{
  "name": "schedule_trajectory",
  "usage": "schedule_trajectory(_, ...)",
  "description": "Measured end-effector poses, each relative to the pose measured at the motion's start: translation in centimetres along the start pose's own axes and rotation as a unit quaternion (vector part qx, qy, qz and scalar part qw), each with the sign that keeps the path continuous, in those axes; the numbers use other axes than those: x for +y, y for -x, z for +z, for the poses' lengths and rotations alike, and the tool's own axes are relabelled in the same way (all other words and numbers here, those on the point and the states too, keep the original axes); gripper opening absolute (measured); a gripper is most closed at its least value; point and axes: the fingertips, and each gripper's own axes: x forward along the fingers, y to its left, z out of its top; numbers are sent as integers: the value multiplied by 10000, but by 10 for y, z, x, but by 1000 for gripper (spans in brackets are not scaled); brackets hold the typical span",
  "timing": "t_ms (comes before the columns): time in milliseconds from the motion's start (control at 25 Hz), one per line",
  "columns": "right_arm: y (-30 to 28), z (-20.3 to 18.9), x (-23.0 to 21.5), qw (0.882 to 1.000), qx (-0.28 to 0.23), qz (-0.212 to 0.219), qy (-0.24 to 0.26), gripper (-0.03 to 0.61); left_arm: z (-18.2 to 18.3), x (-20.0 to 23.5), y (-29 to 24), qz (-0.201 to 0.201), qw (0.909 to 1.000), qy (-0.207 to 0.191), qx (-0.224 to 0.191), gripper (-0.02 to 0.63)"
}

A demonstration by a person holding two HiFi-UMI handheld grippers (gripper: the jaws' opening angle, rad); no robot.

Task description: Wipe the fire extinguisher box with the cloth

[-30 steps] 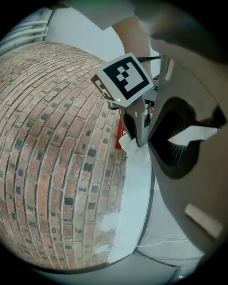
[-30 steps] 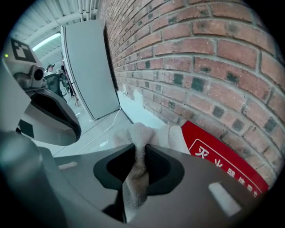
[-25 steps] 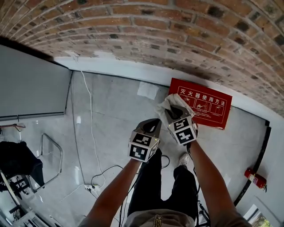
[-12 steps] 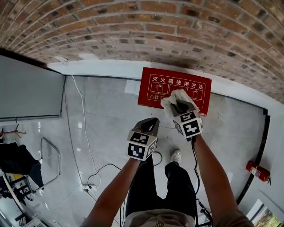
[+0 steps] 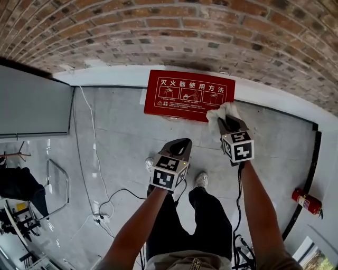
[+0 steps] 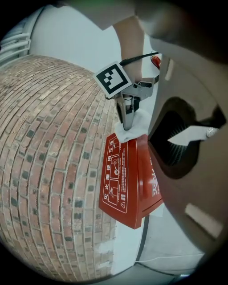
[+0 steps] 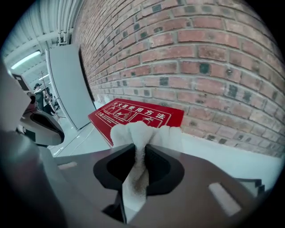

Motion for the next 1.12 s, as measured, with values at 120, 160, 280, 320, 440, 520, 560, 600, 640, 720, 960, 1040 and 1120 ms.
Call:
schedule_trajectory(120, 20, -17, -17, 9988, -174, -336, -297, 95, -10, -4, -6, -81, 9999, -105, 15, 0)
schedule_trajectory(160, 26, -26, -18, 9979, -250, -441, -405, 95, -14, -3, -6, -104, 9999, -132, 15, 0)
schedule_trajectory(280, 32, -57, -11, 9920, -520, -738, -886, 94, -31, 8, -7, -162, 9996, -210, 9, 0)
schedule_trajectory(320, 30, -65, -5, 9887, -646, -828, -1070, 94, -36, 14, -8, -183, 9995, -242, 2, 0)
schedule_trajectory(440, 16, -71, 17, 9797, -1067, -1011, -1360, 94, -49, 37, -6, -258, 9990, -341, -87, 0)
schedule_trajectory(520, 3, -60, 33, 9760, -1330, -1059, -1362, 94, -52, 52, -3, -327, 9983, -451, -197, 0)
schedule_trajectory(560, -3, -53, 40, 9746, -1446, -1079, -1323, 94, -53, 59, -2, -378, 9976, -522, -256, 0)
schedule_trajectory(600, -10, -44, 48, 9737, -1546, -1095, -1265, 94, -54, 67, -1, -432, 9968, -590, -317, 0)
schedule_trajectory(640, -17, -35, 55, 9733, -1626, -1100, -1192, 94, -55, 75, 0, -475, 9961, -643, -379, 0)
schedule_trajectory(720, -33, -21, 72, 9740, -1706, -1071, -1034, 94, -58, 95, 3, -500, 9951, -703, -490, 0)
schedule_trajectory(960, -85, 6, 141, 9820, -1709, -750, -282, 94, -71, 164, 14, -334, 9937, -694, -809, 0)
schedule_trajectory(1040, -107, 8, 163, 9839, -1674, -594, -178, 94, -81, 184, 20, -238, 9934, -710, -874, 0)
schedule_trajectory(1120, -128, 12, 184, 9850, -1680, -394, -71, 95, -91, 201, 23, -107, 9929, -721, -945, 0)
